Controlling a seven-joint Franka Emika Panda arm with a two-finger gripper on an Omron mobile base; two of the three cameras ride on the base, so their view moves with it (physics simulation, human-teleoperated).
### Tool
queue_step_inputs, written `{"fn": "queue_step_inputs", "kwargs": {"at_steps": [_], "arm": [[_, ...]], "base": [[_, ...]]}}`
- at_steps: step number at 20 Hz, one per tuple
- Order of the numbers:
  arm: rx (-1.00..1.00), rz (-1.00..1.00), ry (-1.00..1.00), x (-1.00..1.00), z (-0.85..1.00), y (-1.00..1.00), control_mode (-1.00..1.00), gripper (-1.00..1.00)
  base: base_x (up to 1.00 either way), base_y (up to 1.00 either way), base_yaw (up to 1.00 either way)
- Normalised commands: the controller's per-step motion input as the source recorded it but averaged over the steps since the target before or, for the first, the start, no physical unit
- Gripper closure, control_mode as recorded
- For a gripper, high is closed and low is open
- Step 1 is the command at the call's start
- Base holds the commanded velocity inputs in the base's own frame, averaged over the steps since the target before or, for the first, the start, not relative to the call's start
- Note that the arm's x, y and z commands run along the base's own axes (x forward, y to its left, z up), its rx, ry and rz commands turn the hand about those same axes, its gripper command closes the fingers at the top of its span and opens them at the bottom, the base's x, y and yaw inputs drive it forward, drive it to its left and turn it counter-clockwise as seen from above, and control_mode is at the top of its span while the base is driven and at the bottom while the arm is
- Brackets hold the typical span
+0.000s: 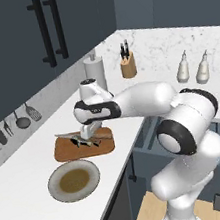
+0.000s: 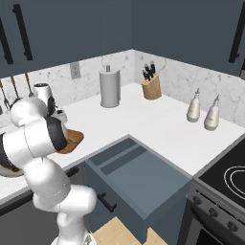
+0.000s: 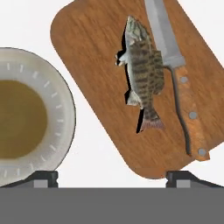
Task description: Pick up the knife from the drawer and place it on the cutting board. Then place the meat from the plate to the cutting board.
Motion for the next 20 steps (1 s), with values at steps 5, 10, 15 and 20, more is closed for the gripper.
{"fn": "queue_step_inputs", "kwargs": {"at_steps": [5, 10, 15, 20], "arm": [[0.08, 0.0, -0.05, -0.99, 0.28, -0.73, -1.0, -1.0], [0.15, 0.0, -0.08, -0.9, 0.3, -0.88, -1.0, -1.0], [0.18, 0.0, -0.05, -0.72, 0.32, -0.9, -1.0, -1.0], [0.15, -0.03, 0.0, -0.39, 0.11, -0.62, -1.0, -1.0]], "base": [[0.0, 0.0, 0.0], [0.0, 0.0, 0.0], [0.0, 0.0, 0.0], [0.0, 0.0, 0.0]]}}
